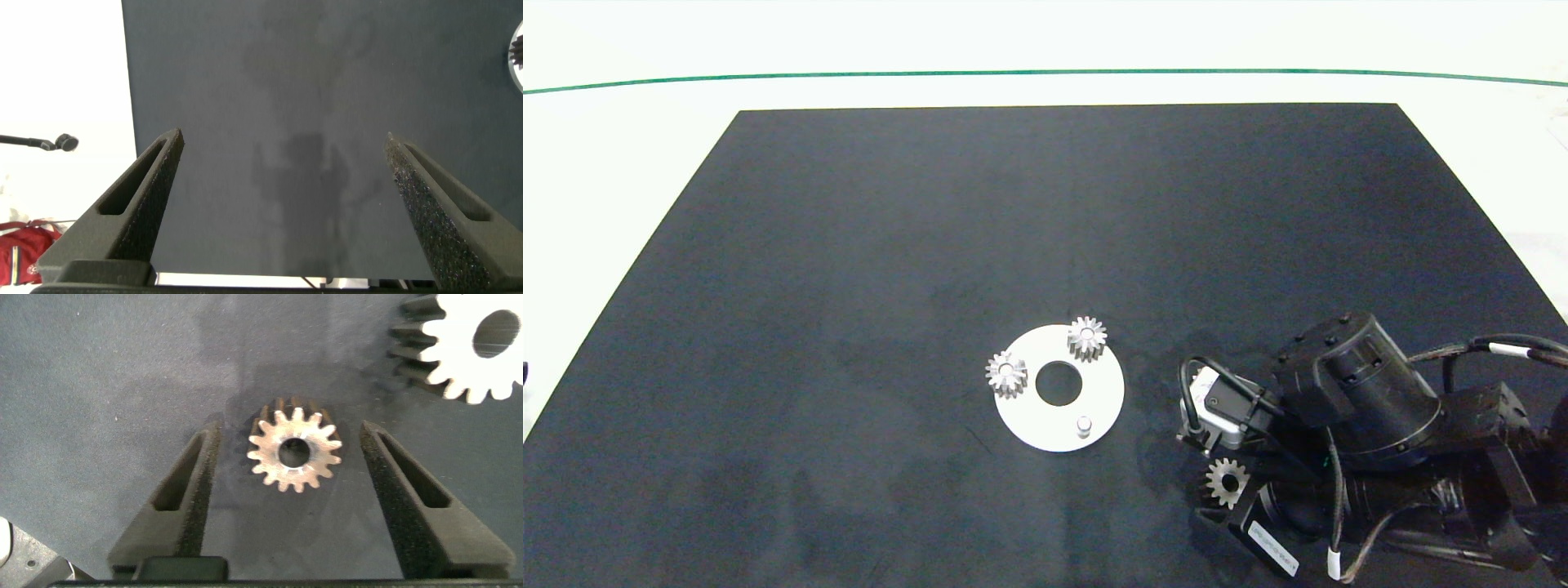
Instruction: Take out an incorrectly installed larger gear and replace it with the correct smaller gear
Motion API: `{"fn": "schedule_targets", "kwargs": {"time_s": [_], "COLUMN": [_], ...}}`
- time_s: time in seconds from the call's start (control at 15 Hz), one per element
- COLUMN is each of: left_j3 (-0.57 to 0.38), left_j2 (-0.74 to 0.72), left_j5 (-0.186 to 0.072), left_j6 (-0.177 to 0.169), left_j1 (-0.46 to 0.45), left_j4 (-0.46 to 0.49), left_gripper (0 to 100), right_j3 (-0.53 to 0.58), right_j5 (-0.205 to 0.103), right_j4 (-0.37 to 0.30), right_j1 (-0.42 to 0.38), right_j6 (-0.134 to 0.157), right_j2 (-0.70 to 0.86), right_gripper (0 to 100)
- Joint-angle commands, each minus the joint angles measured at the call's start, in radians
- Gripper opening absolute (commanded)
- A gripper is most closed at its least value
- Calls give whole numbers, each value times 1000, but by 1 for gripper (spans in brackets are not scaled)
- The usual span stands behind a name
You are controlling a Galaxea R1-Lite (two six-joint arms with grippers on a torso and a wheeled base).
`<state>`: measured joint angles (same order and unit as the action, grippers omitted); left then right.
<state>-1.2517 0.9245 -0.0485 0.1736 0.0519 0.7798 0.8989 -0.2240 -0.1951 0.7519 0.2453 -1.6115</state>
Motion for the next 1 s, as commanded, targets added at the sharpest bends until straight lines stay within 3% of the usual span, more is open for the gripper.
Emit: {"fn": "schedule_targets", "kwargs": {"time_s": [0.07, 1.0], "left_j3": [-2, 0], "left_j2": [1, -3], "left_j5": [-1, -1], "left_j6": [1, 18], "left_j1": [0, 0], "left_j4": [4, 6], "left_gripper": [100, 100], "right_j3": [-3, -6], "right_j5": [-1, -3], "right_j4": [-1, 3], "right_j1": [0, -9], "right_j6": [2, 3], "right_j2": [-21, -25], "right_gripper": [61, 32]}}
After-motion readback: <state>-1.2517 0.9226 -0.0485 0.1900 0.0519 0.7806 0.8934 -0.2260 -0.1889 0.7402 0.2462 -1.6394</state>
